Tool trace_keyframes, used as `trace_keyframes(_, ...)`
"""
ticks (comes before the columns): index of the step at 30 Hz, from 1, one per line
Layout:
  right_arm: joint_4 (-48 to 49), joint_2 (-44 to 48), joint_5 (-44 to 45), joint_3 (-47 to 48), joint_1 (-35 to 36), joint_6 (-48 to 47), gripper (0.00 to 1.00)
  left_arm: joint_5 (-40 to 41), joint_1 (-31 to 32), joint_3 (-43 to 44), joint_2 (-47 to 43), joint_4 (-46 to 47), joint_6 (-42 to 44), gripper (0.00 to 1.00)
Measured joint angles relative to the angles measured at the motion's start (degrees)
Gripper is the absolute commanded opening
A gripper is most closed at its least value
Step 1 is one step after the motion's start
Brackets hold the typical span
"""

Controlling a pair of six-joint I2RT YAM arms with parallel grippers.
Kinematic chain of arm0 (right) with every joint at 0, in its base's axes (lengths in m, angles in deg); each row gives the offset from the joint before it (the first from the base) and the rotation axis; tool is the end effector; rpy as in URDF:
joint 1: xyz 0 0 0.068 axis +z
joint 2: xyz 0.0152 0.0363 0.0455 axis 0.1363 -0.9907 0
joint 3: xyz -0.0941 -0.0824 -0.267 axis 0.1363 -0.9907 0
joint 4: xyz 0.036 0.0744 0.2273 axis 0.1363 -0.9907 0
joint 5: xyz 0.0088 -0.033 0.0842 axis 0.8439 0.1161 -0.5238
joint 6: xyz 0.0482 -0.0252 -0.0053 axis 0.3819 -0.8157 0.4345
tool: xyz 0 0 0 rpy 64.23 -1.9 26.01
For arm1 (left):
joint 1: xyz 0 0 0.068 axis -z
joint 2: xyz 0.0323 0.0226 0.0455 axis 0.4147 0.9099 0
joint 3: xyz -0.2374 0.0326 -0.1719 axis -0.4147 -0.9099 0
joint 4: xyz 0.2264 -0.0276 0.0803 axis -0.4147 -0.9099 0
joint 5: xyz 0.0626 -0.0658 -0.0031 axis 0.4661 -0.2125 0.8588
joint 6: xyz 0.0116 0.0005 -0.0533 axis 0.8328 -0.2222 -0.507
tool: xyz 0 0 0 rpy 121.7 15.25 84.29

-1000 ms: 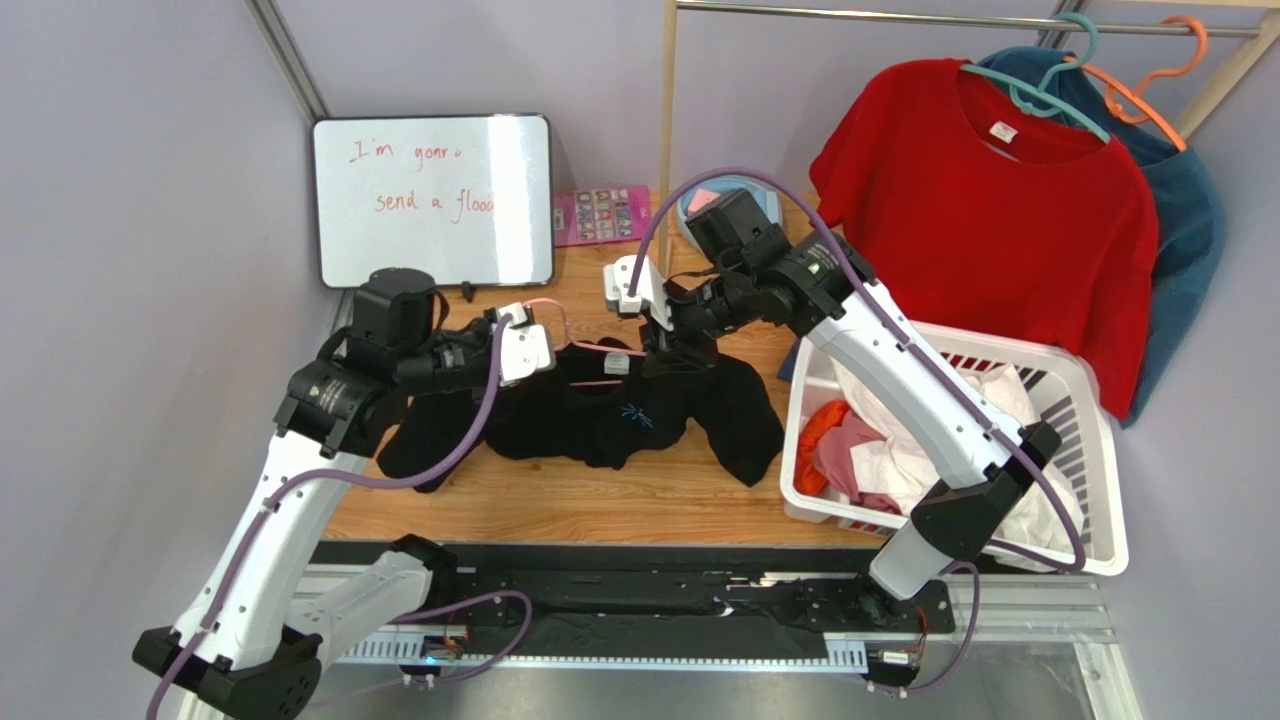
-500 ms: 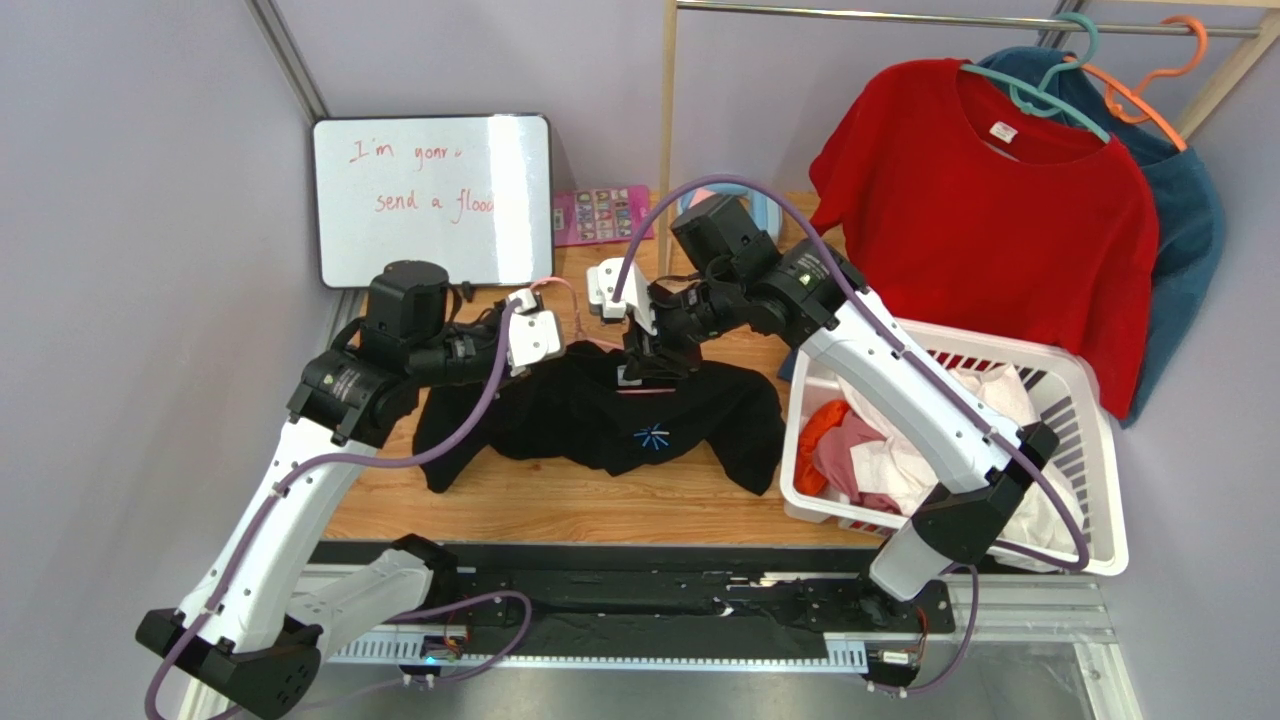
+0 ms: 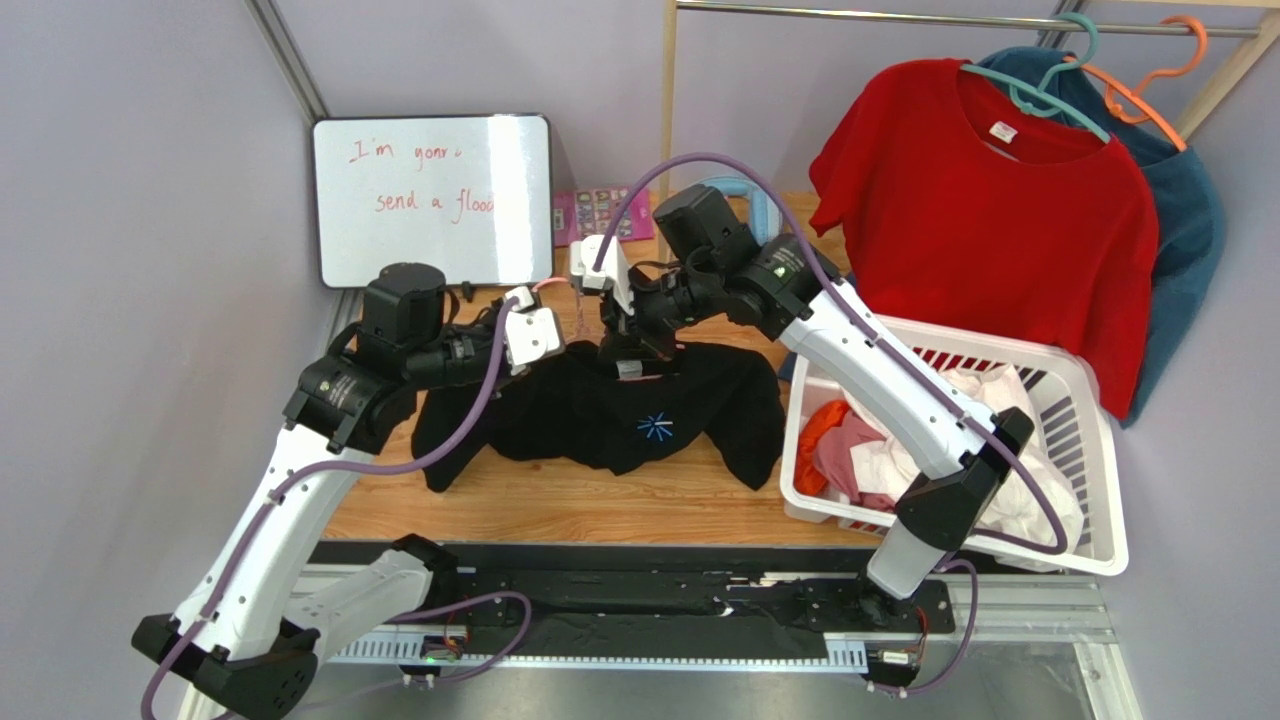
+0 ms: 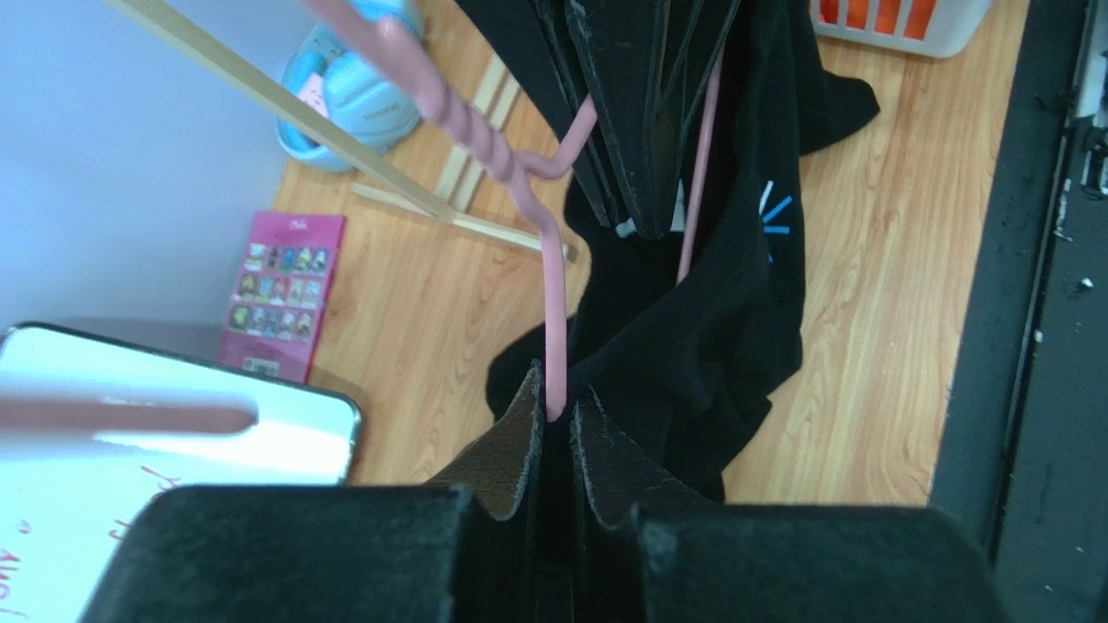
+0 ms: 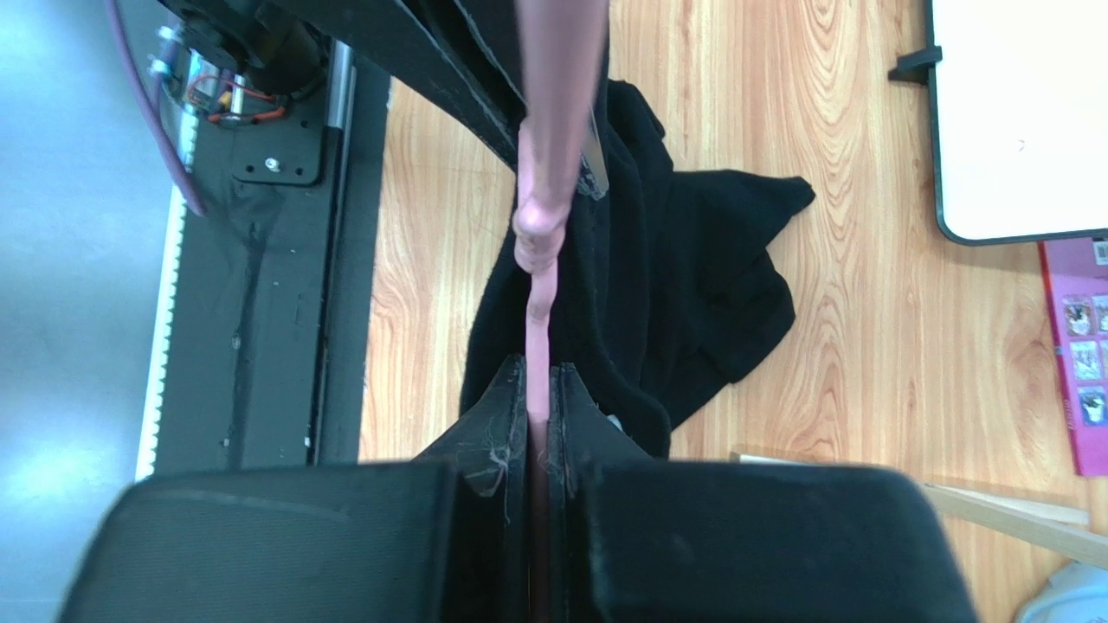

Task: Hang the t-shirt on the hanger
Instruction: Place the hanger at the clothesline.

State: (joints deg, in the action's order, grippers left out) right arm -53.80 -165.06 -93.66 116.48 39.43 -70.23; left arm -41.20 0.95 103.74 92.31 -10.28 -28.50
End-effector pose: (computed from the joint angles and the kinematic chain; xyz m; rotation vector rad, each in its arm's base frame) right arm 0.2073 0.2548 0.4421 -1.7025 1.5663 0.8273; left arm 0.1230 -0.0805 0.4198 1.3546 1.5093 -0.4518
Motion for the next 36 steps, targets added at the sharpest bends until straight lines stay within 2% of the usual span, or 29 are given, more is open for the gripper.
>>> trace_keyframes(3,1.6,2.1,-1.9,-2.3,-1.7,0.3,0.0,-0.3,-1.7,-0.8,-1.7,1.0,-0.1,0.18)
trace_keyframes(8,1.7,7.6,-3.2,-5.0,-6.3,0.4,0.0,-1.6,-9.4,-1.7,-4.4,0.1,0.1,0.17)
trace_keyframes(11,1.6,8.9,-3.7,-5.0,-6.8,0.2,0.0,-4.9,-12.1,-1.5,-4.5,0.3,1.1,0.24)
trace_keyframes(15,0.8,8.9,-3.6,-5.0,-6.6,0.2,0.0,-5.3,-14.4,-1.2,-4.5,-2.2,2.5,0.55)
trace_keyframes(16,0.4,9.0,-3.2,-5.0,-6.9,0.5,0.0,-5.3,-14.8,-0.9,-4.5,-2.9,2.6,0.59)
trace_keyframes(18,-0.5,9.0,-1.6,-4.3,-7.0,1.6,0.0,-5.4,-15.2,0.5,-4.3,-4.0,2.1,0.78)
trace_keyframes(20,-1.0,9.0,1.7,-2.4,-7.1,3.4,0.0,-5.7,-15.2,3.2,-4.0,-4.2,0.5,0.85)
trace_keyframes(24,-1.5,9.4,10.2,3.2,-7.2,7.9,0.0,-6.6,-15.2,8.2,-3.8,-2.2,-3.1,0.93)
trace_keyframes(31,-2.2,15.6,27.8,3.0,-8.2,15.7,0.0,-8.6,-15.2,10.0,-3.2,1.7,-8.1,0.96)
trace_keyframes(36,-4.2,17.1,36.6,2.9,-11.6,21.4,0.0,-9.5,-15.2,9.3,-2.0,3.5,-9.7,0.97)
